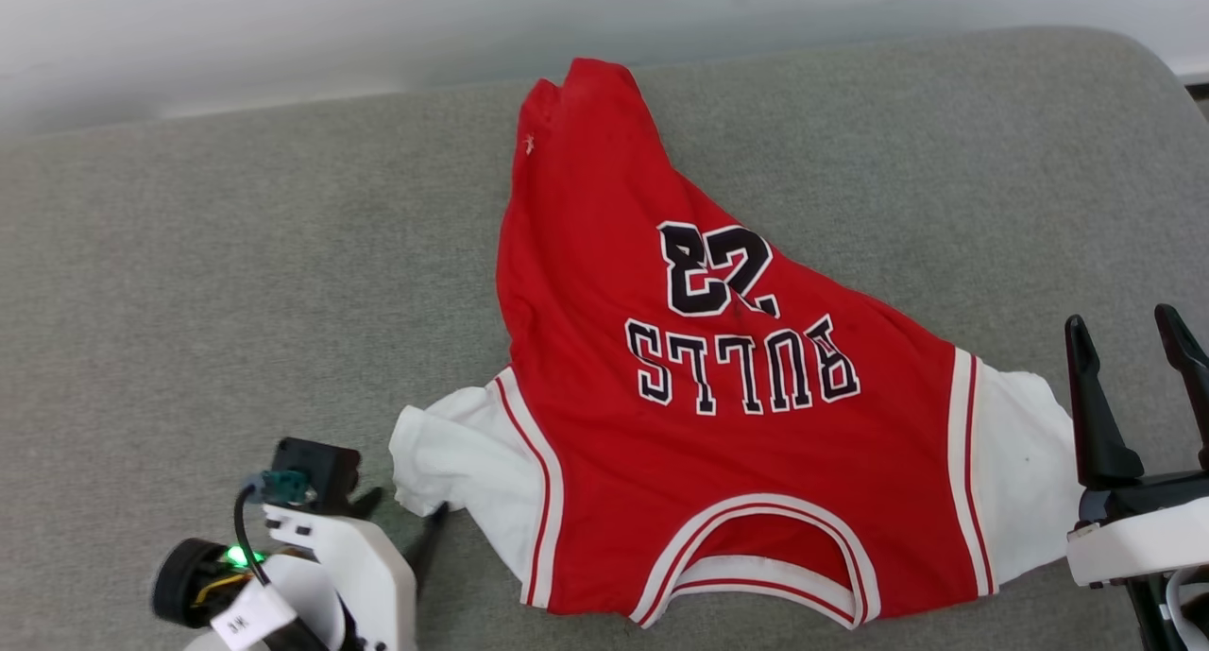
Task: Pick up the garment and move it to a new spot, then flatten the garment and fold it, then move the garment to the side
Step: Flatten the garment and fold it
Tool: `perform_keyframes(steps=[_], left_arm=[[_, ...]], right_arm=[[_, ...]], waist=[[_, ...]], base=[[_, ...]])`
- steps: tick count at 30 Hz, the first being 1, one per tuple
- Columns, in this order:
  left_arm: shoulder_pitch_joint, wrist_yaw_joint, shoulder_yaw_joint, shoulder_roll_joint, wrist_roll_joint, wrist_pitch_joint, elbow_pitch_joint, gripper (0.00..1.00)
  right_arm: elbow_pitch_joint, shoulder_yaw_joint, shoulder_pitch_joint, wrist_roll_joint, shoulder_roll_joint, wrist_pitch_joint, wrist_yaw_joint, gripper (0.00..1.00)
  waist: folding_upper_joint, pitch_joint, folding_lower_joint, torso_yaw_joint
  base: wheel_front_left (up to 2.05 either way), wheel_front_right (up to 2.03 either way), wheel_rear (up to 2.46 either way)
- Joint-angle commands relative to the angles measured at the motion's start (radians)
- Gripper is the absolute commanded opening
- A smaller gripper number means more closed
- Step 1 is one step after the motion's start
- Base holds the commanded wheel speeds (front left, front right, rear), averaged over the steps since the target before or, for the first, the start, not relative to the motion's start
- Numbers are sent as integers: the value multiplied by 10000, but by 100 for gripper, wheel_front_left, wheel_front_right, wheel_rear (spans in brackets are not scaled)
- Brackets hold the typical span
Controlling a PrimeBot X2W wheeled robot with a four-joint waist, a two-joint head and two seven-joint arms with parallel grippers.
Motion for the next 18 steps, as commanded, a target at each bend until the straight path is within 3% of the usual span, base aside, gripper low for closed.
perform_keyframes(steps=[1,7,14,16,18], left_arm=[[-164,105,63,145,138,112,159,100],[-436,434,97,264,435,344,671,100],[-361,329,-271,314,409,869,1218,97],[-194,196,-427,302,226,1151,1301,0],[-2,120,-528,311,68,1392,1328,0]], right_arm=[[0,46,-153,-61,32,-73,-7,100],[120,110,-249,-101,161,-249,-5,100],[241,169,-339,-185,254,-336,-5,100],[272,169,-384,-215,261,-332,-5,100],[297,146,-391,-266,259,-321,-5,100]], waist=[[0,193,-1,-165],[0,482,-1,-353],[0,716,-1,-389],[0,739,-1,-385],[0,699,-1,-343]], base=[[0,0,0],[0,0,0],[0,0,0],[0,0,0],[0,0,0]])
